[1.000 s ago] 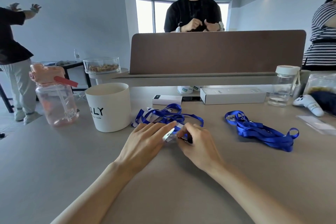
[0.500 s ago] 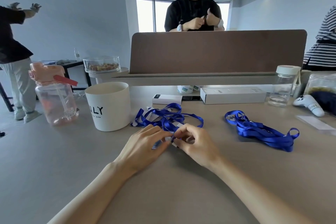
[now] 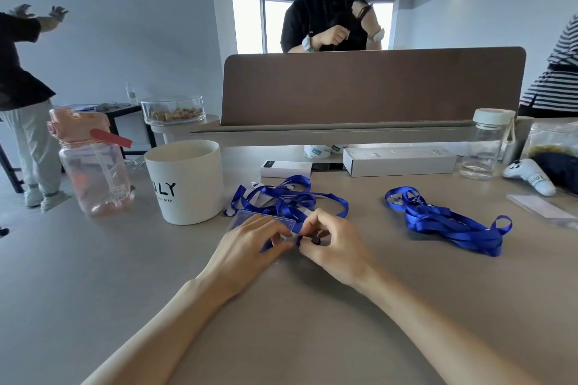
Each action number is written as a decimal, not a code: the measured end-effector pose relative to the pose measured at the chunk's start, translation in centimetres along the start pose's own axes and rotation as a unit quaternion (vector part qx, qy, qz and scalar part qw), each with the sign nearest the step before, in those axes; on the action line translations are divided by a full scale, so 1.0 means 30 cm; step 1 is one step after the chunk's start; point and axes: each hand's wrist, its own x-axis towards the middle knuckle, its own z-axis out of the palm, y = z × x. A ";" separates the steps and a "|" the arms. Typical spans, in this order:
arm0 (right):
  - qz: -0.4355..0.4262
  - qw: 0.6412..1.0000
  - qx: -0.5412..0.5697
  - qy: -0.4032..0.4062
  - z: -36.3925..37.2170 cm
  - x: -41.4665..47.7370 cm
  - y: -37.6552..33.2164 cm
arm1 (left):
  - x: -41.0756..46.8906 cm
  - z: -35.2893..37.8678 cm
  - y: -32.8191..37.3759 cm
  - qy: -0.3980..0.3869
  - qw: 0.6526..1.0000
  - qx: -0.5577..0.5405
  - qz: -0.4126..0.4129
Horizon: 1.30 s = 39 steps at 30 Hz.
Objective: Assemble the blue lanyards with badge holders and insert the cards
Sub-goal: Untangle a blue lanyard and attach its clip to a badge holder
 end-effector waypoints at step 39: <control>0.021 0.991 0.127 -0.036 0.012 0.021 0.008 | -0.001 0.006 0.018 -0.040 0.994 0.104 -0.018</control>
